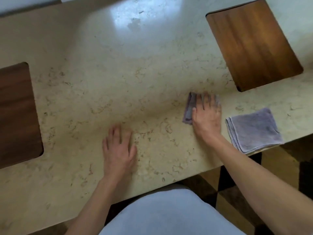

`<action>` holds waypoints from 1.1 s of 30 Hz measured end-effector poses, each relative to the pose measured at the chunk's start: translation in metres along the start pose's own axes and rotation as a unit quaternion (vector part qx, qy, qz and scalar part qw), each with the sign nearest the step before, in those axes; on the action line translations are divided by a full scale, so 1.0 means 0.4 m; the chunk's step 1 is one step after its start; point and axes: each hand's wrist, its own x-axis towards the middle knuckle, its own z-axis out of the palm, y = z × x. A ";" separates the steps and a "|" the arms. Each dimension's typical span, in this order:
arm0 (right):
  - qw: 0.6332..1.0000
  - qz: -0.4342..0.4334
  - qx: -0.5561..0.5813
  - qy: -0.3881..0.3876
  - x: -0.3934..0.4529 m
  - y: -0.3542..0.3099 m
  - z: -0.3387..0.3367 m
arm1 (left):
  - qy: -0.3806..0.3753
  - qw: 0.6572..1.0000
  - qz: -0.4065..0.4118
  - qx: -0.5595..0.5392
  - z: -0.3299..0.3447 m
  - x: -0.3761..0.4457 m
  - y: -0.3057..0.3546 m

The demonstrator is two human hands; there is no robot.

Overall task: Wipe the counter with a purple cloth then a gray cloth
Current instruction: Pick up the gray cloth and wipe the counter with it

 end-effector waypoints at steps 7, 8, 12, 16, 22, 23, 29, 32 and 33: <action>0.933 -0.352 -0.046 -0.055 -0.354 0.061 0.068 | -0.014 0.999 0.037 -0.001 0.046 0.025 0.157; 0.935 -0.348 -0.052 -0.049 -0.309 0.115 0.063 | -0.018 0.999 0.033 0.003 0.050 0.023 0.158; 0.982 -0.177 -0.056 -0.021 0.026 0.164 0.000 | -0.029 0.999 0.031 0.007 0.049 0.021 0.155; 0.994 -0.105 -0.023 0.003 0.068 0.040 0.014 | -0.028 0.999 0.018 0.011 0.042 0.022 0.167; 0.984 -0.168 0.004 -0.059 -0.412 0.115 0.067 | -0.015 1.000 0.023 0.006 0.046 0.021 0.166; 0.984 -0.164 0.018 -0.069 -0.400 0.130 0.066 | -0.012 1.000 0.024 0.007 0.045 0.021 0.167; 0.992 -0.106 0.023 -0.068 -0.142 0.070 0.045 | -0.019 0.999 0.026 0.003 0.036 0.021 0.174; 0.997 -0.055 0.025 -0.050 -0.149 -0.001 0.048 | -0.027 0.999 0.028 0.001 0.034 0.018 0.172; 0.995 -0.083 0.014 -0.057 -0.201 -0.022 0.055 | -0.031 0.999 0.028 -0.001 0.032 0.017 0.172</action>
